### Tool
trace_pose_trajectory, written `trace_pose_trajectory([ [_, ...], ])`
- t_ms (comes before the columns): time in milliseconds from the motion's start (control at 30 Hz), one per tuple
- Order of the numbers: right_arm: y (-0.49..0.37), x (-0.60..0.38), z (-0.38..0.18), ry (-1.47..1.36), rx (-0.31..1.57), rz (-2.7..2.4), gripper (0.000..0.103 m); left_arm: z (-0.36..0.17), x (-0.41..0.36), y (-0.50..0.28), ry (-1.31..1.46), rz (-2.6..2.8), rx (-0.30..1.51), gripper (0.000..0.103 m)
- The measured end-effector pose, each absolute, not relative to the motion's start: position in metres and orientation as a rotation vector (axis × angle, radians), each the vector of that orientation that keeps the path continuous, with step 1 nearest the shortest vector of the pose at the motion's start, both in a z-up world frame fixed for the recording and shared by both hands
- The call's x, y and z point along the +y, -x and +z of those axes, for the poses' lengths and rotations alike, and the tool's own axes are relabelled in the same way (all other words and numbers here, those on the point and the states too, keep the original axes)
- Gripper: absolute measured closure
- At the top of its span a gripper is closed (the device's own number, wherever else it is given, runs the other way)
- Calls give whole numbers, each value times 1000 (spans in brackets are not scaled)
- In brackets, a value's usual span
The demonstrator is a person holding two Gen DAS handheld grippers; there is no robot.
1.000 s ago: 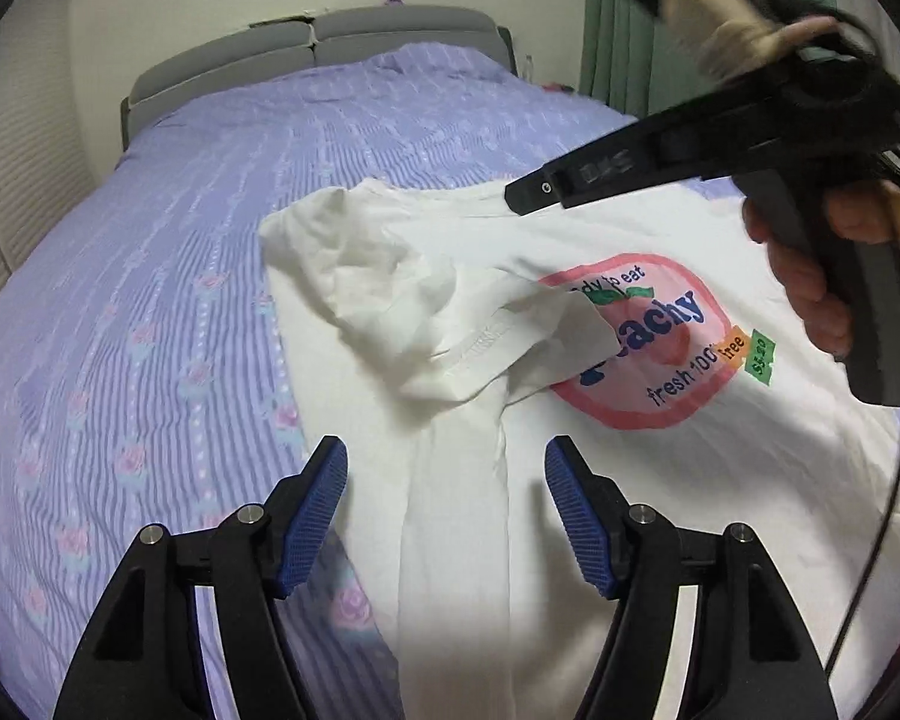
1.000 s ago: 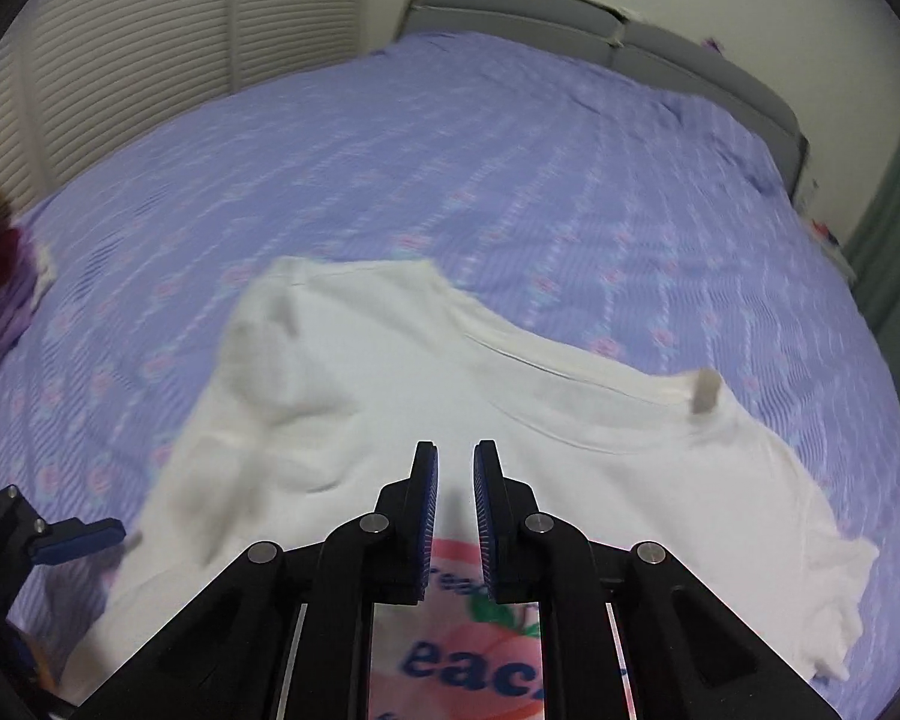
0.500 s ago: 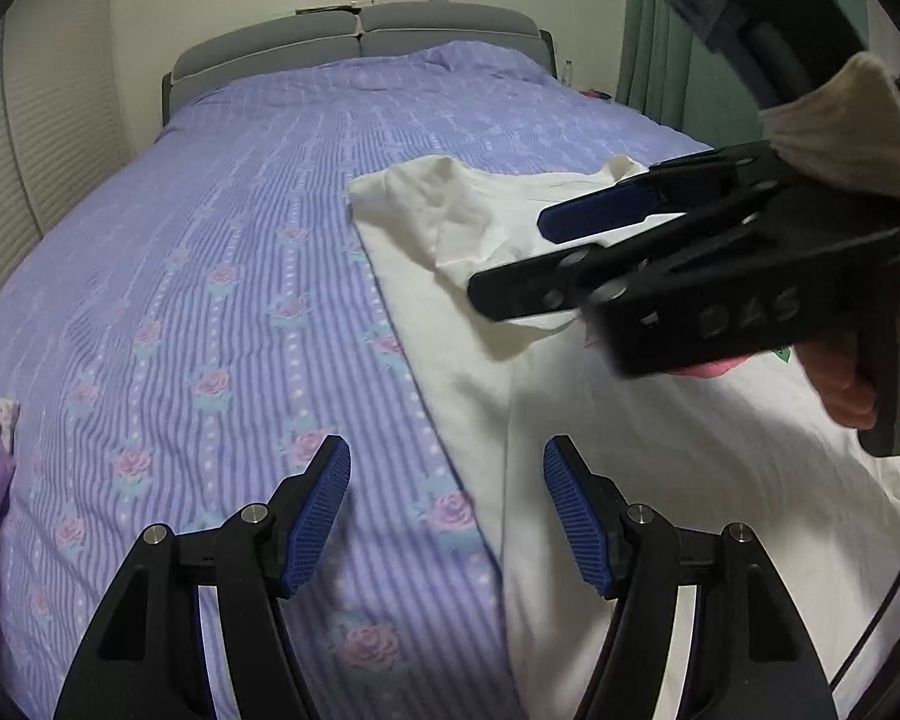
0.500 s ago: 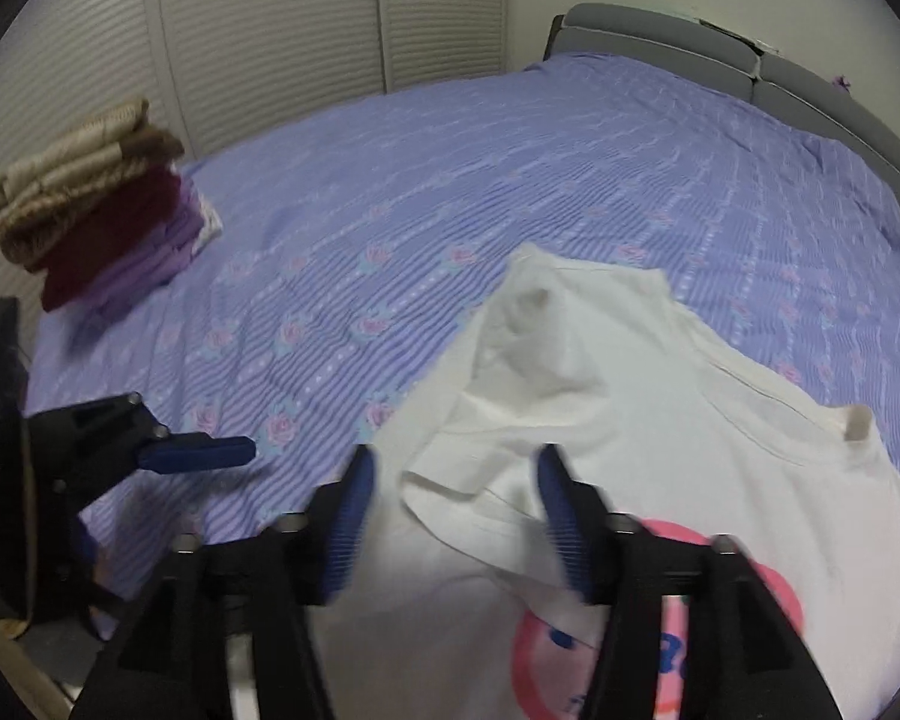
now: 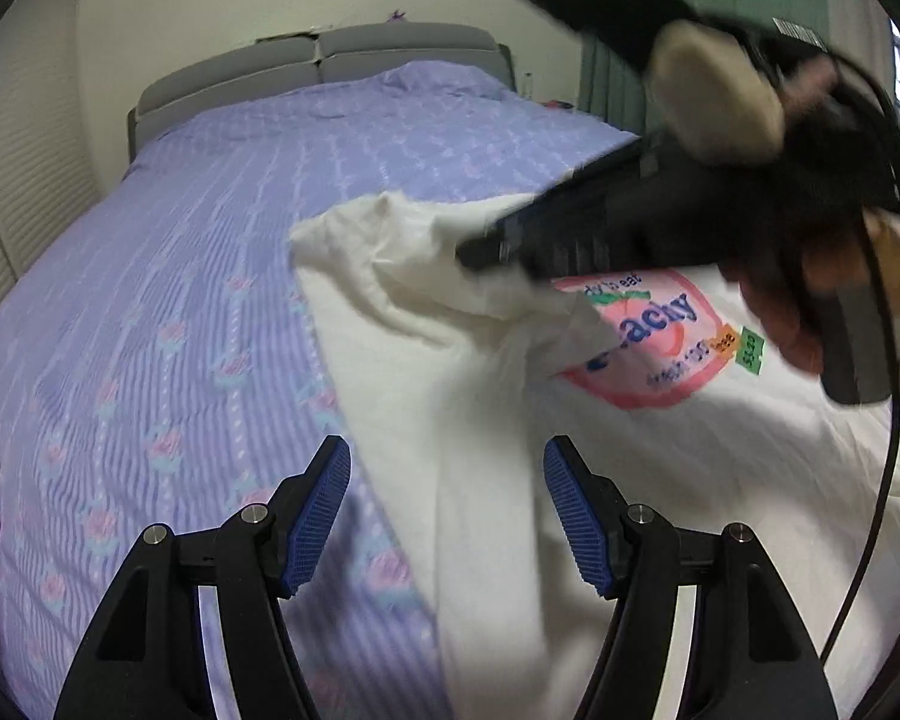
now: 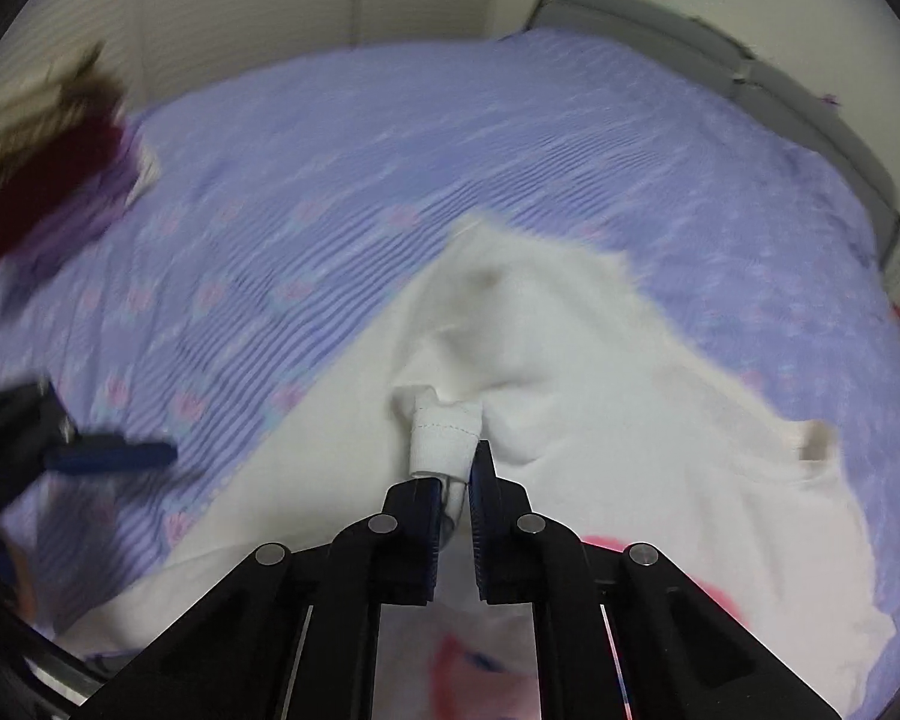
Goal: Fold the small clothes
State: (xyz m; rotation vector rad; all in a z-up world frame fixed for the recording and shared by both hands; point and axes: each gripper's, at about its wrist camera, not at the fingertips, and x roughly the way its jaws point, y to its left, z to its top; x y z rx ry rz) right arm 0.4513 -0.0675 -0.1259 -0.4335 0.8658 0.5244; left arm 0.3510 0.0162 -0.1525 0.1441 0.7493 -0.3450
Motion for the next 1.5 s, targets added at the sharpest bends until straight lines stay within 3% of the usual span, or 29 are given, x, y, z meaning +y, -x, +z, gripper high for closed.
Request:
trace_pose_trajectory([
  [167, -489, -109, -103, 322, 869, 423, 94, -159, -13, -379, -244, -360, 774, 40],
  [367, -516, -121, -116, 298, 928, 384, 94, -179, -28, -393, -345, -378, 842, 55],
  [400, -519, -121, -119, 288, 935, 383, 94, -180, -26, -394, -343, -380, 847, 64],
  [433, -522, -122, -122, 282, 941, 382, 94, -179, -24, -395, -343, -370, 851, 80],
  [567, -522, -125, -128, 243, 961, 376, 94, -169, -6, -395, -277, -330, 843, 96],
  [967, -505, -98, -132, 218, 953, 428, 94, -157, 43, -357, -321, -110, 753, 91],
  [1033, -506, -97, -137, 218, 969, 421, 94, -162, 50, -360, -309, -96, 791, 74],
  [1100, -507, -97, -140, 202, 980, 419, 94, -155, 58, -355, -245, -93, 790, 68],
  [1167, -507, -100, -141, 194, 977, 419, 94, -137, 66, -357, -186, -131, 763, 54],
  [1267, -506, -104, -140, 159, 980, 432, 94, -108, 64, -391, -207, -235, 730, 50],
  [1500, -505, -114, -146, 78, 988, 431, 94, -102, 54, -531, -51, -245, 909, 50],
])
